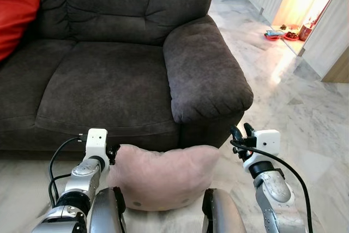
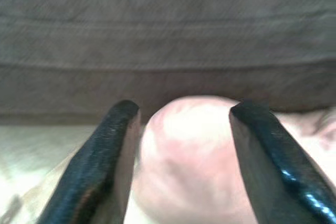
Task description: Move the pillow to the sofa from floor
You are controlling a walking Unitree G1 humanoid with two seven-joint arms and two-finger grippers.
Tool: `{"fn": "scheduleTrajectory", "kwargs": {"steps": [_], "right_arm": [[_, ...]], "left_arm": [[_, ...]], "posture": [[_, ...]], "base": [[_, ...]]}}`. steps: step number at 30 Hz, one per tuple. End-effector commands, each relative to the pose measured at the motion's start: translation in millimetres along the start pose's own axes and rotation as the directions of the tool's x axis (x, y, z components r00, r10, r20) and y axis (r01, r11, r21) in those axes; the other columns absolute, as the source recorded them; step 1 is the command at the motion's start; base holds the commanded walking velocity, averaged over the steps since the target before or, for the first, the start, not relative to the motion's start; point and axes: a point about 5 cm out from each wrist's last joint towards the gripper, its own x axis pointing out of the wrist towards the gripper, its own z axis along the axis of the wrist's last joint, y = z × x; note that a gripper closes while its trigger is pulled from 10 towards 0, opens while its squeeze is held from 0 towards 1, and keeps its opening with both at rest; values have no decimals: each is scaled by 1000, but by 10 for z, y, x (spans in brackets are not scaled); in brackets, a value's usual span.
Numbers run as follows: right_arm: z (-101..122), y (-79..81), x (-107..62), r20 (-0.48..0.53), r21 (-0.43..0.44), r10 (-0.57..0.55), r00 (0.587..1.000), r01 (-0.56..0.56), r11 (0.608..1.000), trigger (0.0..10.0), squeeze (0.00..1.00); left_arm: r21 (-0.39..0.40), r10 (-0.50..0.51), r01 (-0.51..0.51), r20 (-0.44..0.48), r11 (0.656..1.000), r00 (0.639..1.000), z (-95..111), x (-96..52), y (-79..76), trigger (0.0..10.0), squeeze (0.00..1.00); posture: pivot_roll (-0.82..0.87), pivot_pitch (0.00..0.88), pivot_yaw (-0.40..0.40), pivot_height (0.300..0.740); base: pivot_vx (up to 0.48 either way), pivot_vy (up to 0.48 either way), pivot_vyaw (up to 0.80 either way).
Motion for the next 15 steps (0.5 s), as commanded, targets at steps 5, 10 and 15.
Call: {"fn": "scheduleTrajectory", "kwargs": {"steps": [5,10,15], "right_arm": [[42,-23,-12,-4,6,-2,1000,2,1000,10000,0],[42,-12,-28,-18,24,-14,1000,15,1000,10000,0],[85,-34,-49,-22,31,-26,999,27,999,10000,0]], "left_arm": [[0,-50,50,28,999,998,62,40,-106,10000,1000],[37,-60,59,23,998,998,34,38,-116,10000,1000],[81,-54,53,18,995,998,13,33,-106,10000,804]], "posture": [[-86,0,-142,498],[-96,9,-151,498],[-105,45,-166,498]], "base": [[0,0,0],[0,0,0],[0,0,0]]}}
